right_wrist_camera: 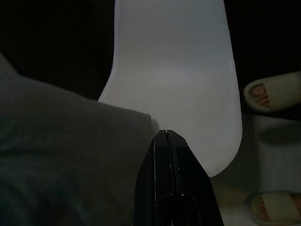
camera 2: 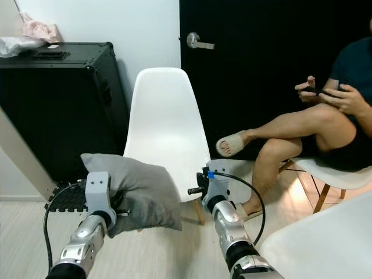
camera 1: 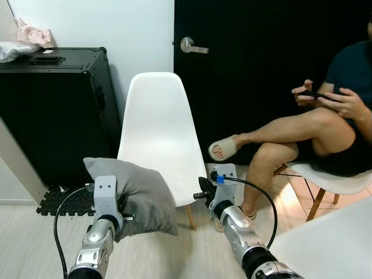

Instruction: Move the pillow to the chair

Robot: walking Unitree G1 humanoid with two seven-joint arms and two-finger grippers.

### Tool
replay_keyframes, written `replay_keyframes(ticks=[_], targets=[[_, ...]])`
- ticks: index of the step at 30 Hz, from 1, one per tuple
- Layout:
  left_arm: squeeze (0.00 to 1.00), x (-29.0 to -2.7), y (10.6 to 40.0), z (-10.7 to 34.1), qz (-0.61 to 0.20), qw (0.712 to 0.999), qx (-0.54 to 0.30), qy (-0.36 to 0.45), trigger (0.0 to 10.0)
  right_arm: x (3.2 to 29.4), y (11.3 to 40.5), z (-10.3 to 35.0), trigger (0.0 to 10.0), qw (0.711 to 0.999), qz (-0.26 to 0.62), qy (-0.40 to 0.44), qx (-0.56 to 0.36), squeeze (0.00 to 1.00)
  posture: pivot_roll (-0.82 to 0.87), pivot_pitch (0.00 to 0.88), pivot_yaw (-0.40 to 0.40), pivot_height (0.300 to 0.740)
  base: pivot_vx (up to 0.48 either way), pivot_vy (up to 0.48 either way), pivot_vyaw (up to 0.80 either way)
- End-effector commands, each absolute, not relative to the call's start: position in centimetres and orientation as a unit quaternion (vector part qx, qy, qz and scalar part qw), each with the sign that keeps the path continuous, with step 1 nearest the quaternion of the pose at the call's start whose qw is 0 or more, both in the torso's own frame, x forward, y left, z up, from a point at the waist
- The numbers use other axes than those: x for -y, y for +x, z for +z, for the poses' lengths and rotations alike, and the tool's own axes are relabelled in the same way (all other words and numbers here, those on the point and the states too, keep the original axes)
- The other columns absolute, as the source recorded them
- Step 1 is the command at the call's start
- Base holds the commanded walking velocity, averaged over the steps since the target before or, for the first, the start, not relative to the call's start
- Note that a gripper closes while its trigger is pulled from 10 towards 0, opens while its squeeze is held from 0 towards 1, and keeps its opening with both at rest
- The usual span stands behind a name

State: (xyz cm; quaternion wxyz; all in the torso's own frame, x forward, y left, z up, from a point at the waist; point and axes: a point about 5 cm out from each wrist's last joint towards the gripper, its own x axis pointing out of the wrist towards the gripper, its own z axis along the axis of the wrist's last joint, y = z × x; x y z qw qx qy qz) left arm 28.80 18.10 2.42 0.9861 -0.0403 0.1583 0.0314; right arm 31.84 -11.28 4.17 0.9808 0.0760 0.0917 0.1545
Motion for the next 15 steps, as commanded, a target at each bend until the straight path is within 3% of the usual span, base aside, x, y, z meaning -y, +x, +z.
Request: replay_keyframes(ticks=[1, 4, 6, 8, 15], targets=[[0.00, -18.3, 29.4, 3.8, 0.031, 0.992, -0.117, -0.034, 10.0, 11.3, 32.3, 5.0, 10.0, 0.981, 0.151, 0.101, -0.068, 0.00, 0.09, 0.038, -0.017, 0.740, 0.000, 0.000, 0.00], [0.00, -18.2, 29.6, 4.4, 0.024, 0.994, -0.101, -0.043, 10.0, 11.4, 32.7, 6.0, 10.0, 0.980, 0.152, 0.122, -0.044, 0.00, 0.09, 0.037, -0.016, 0.740, 0.000, 0.000, 0.00], [0.00, -17.3, 30.0, 6.2, -0.024, 0.995, -0.041, -0.093, 10.0, 11.5, 33.3, 7.1, 10.0, 0.979, 0.149, 0.141, -0.017, 0.00, 0.08, 0.039, -0.016, 0.740, 0.000, 0.000, 0.00], [0.00, -17.0, 30.5, 7.9, -0.057, 0.995, -0.001, -0.080, 10.0, 11.8, 33.7, 7.9, 10.0, 0.979, 0.145, 0.144, 0.002, 0.00, 0.09, 0.041, -0.016, 0.740, 0.000, 0.000, 0.00], [0.00, -18.2, 31.3, 8.2, -0.023, 0.998, -0.007, -0.050, 10.0, 12.1, 34.9, 10.3, 10.0, 0.981, 0.107, 0.155, 0.053, 0.00, 0.09, 0.043, -0.011, 0.740, 0.000, 0.000, 0.00]])
